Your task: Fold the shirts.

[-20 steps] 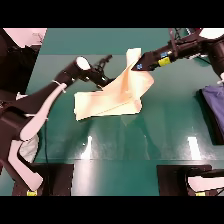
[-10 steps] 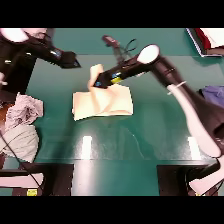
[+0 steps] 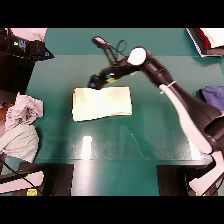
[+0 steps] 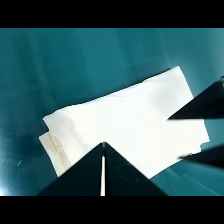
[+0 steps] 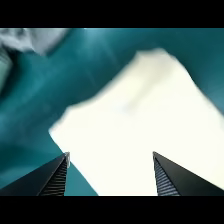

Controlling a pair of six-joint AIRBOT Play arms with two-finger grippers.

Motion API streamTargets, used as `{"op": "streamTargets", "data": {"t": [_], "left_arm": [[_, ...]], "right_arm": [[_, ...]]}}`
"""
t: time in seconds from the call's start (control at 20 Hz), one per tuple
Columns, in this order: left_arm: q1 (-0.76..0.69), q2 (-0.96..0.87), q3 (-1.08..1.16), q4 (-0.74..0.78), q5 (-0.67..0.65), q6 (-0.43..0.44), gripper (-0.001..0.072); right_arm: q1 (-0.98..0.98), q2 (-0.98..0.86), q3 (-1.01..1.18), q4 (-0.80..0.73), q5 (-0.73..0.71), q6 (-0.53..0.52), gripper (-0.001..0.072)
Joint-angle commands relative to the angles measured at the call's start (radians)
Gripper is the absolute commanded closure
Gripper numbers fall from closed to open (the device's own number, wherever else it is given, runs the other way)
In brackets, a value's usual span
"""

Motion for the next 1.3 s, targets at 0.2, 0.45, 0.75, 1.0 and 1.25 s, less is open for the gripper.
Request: {"op": "streamTargets", "data": {"t": [0.2,0.45,0.75,1.0,1.25], "left_arm": [[0.010,0.006,0.000,0.002,-0.013,0.000,0.0685],[0.008,0.006,-0.024,0.001,0.005,0.000,0.0684],[0.008,0.006,-0.073,-0.003,-0.003,0.000,0.0684],[0.008,0.006,-0.072,-0.003,-0.007,0.000,0.0684],[0.008,0.006,-0.072,-0.003,-0.058,-0.001,0.0685]], "right_arm": [[-0.353,0.244,-0.644,0.063,-0.058,0.068,0.0119],[-0.455,0.210,-0.807,0.294,-0.106,-0.043,0.0117],[-0.363,0.029,-0.640,0.406,-0.063,-0.042,0.0118],[-0.228,-0.083,-0.476,0.449,-0.057,-0.042,0.0258],[-0.203,-0.081,-0.445,0.439,-0.069,-0.043,0.0697]]}}
